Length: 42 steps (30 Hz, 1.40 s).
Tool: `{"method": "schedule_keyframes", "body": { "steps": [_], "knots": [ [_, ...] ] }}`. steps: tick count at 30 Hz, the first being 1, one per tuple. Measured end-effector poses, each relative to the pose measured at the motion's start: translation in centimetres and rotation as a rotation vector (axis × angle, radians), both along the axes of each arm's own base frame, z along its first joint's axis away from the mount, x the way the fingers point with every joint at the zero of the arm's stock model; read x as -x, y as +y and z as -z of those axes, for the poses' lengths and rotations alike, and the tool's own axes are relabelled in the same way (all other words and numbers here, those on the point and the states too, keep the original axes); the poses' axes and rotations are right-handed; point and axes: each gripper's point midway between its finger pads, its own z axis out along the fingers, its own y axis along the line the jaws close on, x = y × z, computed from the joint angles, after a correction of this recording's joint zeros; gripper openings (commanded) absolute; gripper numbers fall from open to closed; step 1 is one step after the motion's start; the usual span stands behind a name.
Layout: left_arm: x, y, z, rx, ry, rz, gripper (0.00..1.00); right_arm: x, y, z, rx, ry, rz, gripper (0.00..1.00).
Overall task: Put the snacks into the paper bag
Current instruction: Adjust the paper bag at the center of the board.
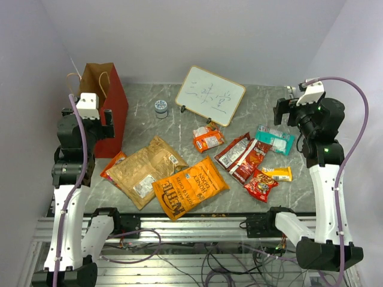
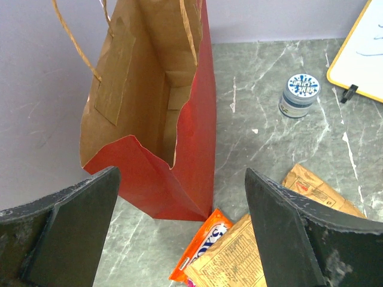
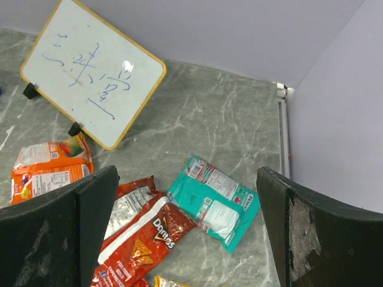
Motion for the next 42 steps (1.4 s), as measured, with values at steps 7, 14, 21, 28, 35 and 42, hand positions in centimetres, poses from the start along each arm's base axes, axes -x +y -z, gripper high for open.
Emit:
{"method": "schedule_keyframes", "body": {
  "steps": [7, 14, 21, 28, 35, 42],
  "knots": [
    [-0.1, 0.0, 0.7, -0.014, -0.003, 0.012, 0.96, 0.0, 0.6, 0.9, -0.025, 0.021, -0.037, 1.00],
    [-0.1, 0.1, 0.2, -0.028, -0.027, 0.019, 0.96, 0.1, 1.2, 1.6, -0.040, 0.036, -0.069, 1.00],
    [0.0, 0.6, -0.3, -0.033, -0.047, -0.007, 0.96, -0.2, 2.1, 2.4, -0.039, 0.050, -0.096, 1.00],
    [-0.1, 1.5, -1.4, -0.047, -0.054, -0.055, 0.96, -1.0, 3.7, 5.2, -0.018, 0.107, -0.172, 1.00],
    [-1.0, 3.8, -4.1, -0.015, -0.059, -0.147, 0.96, -0.8, 5.4, 10.2, -0.034, 0.168, -0.264, 1.00],
    [-3.9, 5.9, -5.0, 0.037, 0.006, -0.183, 0.97, -0.3, 5.9, 12.0, -0.043, 0.199, -0.294, 1.00]
  ]
}}
